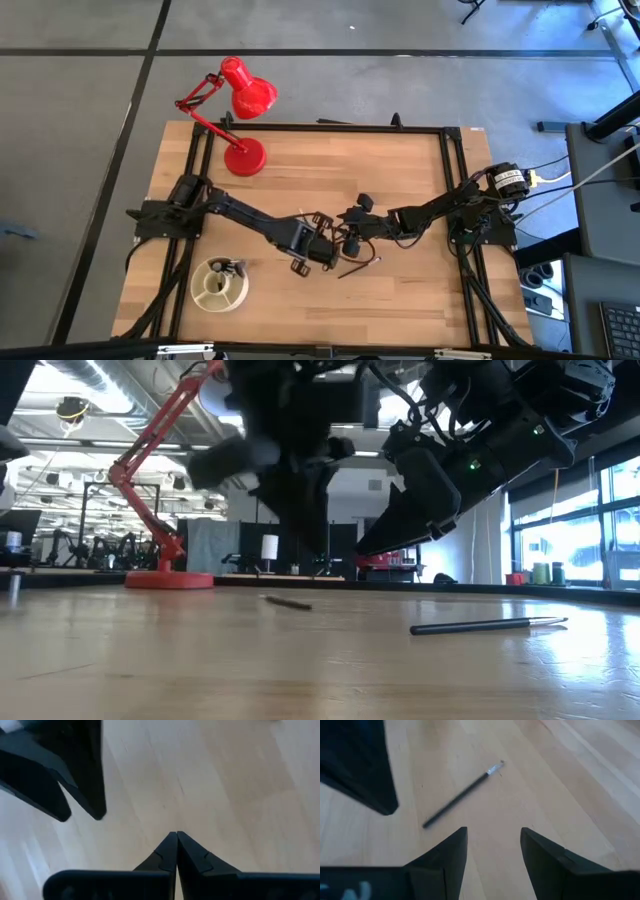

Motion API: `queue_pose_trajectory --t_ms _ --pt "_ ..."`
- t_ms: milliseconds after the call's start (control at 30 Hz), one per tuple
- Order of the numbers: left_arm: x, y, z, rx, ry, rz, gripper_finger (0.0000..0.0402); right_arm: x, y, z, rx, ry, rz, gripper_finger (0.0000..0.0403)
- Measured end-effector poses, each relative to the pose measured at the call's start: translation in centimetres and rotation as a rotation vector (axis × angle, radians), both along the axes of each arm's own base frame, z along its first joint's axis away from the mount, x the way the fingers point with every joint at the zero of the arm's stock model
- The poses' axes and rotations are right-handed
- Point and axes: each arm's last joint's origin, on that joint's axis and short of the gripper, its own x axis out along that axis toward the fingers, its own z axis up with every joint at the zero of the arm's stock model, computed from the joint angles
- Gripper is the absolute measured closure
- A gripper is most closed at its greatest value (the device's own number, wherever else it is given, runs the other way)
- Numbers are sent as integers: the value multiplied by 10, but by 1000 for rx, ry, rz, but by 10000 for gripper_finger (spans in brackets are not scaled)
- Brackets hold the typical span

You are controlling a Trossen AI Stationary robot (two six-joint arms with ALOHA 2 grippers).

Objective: Put items in baskets/containers
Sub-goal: Put the black eyeshadow brush into the white organizer bin

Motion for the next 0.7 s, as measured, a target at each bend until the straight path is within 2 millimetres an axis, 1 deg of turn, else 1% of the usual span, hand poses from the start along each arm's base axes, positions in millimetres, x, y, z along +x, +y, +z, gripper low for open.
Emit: queue_pose_trajectory --t_ms 100,167,200,300,367,433,533,600,633,700 --pt "0 0 3 -25 -15 73 399 0 0 0 0 0 0 221" --pt "-2 4 3 -26 -43 225 399 0 0 0 3 0 -2 221" --pt "-3 9 3 -21 -74 339 399 0 0 0 10 -1 -7 221" --pt "-6 35 3 -7 -169 717 393 -2 -2 -2 15 16 -51 221" --pt "-7 54 2 -17 -173 855 385 -4 -5 -5 23 39 -97 221" --pt "-5 70 2 -42 -187 946 371 -5 -10 -7 43 62 -129 221" --pt "2 90 3 -84 -240 1005 342 -6 -18 -10 79 91 -156 221" --pt "7 102 4 -119 -268 995 319 -7 -21 -11 91 106 -164 221" --pt "11 106 4 -140 -267 959 309 -7 -22 -12 90 114 -168 221" --pt "15 113 5 -167 -213 801 290 -9 -24 -12 84 136 -169 221"
